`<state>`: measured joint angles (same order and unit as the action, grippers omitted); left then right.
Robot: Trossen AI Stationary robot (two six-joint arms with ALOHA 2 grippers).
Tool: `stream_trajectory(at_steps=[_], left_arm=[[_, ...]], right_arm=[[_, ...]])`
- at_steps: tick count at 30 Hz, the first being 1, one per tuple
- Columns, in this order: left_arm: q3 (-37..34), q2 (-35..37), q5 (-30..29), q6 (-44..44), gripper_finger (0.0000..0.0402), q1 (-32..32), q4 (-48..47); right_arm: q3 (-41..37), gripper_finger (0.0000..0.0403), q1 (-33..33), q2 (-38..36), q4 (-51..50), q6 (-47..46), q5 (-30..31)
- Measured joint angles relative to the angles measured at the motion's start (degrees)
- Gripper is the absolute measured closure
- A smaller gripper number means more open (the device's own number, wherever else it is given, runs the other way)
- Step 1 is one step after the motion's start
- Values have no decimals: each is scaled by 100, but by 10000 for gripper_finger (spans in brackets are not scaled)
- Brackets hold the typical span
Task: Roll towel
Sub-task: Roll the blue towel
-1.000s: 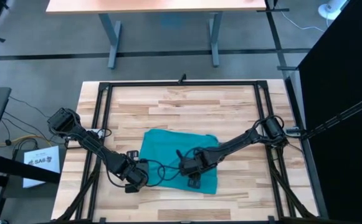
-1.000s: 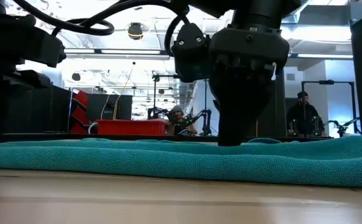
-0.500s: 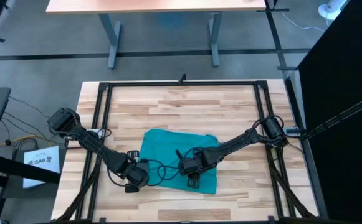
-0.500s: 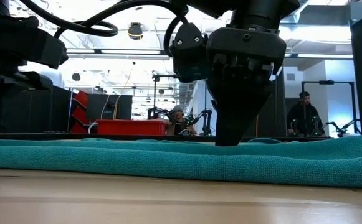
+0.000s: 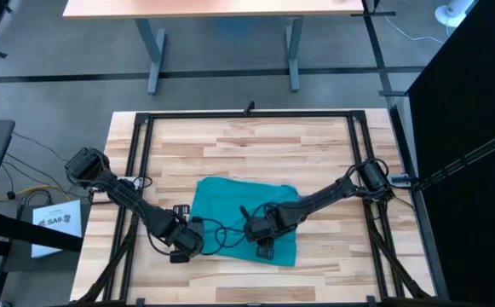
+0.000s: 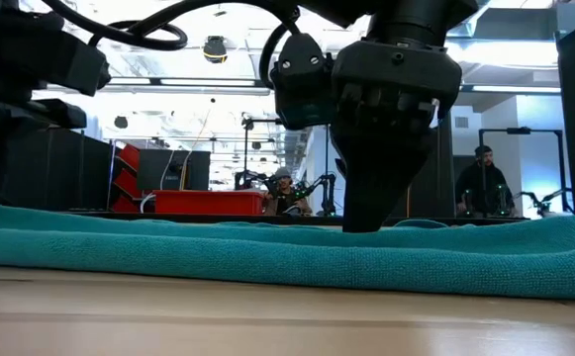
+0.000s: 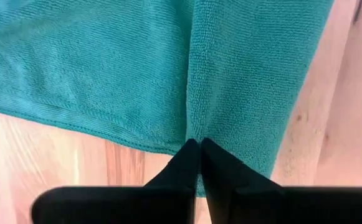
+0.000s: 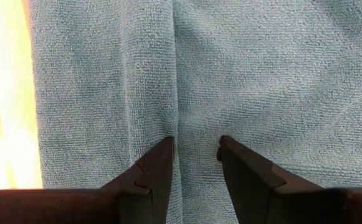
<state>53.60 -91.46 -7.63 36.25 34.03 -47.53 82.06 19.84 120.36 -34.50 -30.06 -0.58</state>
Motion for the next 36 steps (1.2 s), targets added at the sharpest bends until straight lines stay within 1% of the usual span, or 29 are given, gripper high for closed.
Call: stream_trajectory(at_steps=[12,16,25,28,32,36], left_arm=[[-7,0,-264,-338,398,-356,-70],[-9,0,-272,-520,398,-477,-133],[-9,0,-238,-439,395,-521,-288],[-9,0,-117,-426,380,-521,-260],[20,0,-10,-331,347,-517,-354],[418,0,-82,-335,314,-493,-813]], right_arm=[[-2,280,0,0,-17,13,-66],[-4,280,0,0,-17,13,-74],[-6,280,7,0,-17,13,-125],[-7,280,9,0,-17,13,-129],[-7,280,4,-5,-11,78,-125],[-23,280,7,-159,-147,162,7]])
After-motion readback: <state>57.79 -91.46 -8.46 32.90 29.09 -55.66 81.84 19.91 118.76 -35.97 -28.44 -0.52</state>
